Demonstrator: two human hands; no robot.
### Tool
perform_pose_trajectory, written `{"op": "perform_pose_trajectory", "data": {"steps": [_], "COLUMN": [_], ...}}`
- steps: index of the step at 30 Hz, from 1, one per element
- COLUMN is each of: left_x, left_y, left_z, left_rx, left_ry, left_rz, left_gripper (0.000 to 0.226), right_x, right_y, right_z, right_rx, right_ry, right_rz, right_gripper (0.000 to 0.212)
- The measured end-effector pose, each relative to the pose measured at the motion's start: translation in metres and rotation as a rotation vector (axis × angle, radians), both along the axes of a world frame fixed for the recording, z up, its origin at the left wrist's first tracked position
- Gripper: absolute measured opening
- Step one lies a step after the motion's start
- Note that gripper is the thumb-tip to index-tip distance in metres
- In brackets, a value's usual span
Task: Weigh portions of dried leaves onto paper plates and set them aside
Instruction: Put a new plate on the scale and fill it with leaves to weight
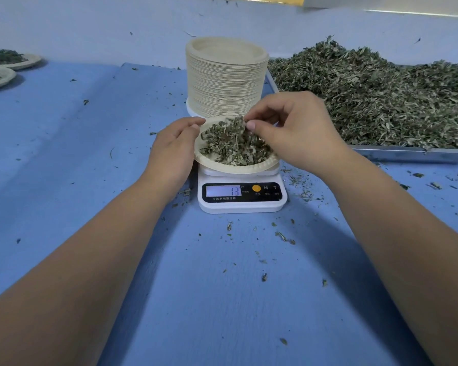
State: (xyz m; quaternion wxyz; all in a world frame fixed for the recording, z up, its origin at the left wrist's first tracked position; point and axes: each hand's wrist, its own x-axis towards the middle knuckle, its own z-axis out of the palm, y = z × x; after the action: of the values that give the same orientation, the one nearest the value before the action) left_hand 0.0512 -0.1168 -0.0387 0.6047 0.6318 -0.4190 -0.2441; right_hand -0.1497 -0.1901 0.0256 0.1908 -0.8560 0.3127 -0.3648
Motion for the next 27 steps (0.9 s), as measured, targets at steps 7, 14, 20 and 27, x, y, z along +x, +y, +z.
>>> {"op": "perform_pose_trajectory", "data": {"steps": [7, 14, 20, 27], "left_x": [0.000, -0.002, -0.002, -0.002], "left_y": [-0.001, 0.001, 0.002, 0.002], "left_z": [0.001, 0.004, 0.004, 0.005], "left_rx": [0.004, 0.008, 0.028, 0.063], "left_ry": [-0.006, 0.034, 0.053, 0.030], "left_rz": [0.001, 0.015, 0.030, 0.032], "left_gripper": [0.030, 0.031, 0.030, 0.031], "right_x": [0.001, 0.001, 0.002, -0.006], "right_y": [0.002, 0.008, 0.010, 0.001], "right_z": [-0.004, -0.001, -0.003, -0.002], "right_rx": [-0.005, -0.030, -0.063, -0.076], "right_ry": [-0.210, -0.361, -0.362, -0.410], "right_rz": [-0.040, -0.055, -0.072, -0.137], "right_gripper": [0.012, 0.015, 0.011, 0.012]}}
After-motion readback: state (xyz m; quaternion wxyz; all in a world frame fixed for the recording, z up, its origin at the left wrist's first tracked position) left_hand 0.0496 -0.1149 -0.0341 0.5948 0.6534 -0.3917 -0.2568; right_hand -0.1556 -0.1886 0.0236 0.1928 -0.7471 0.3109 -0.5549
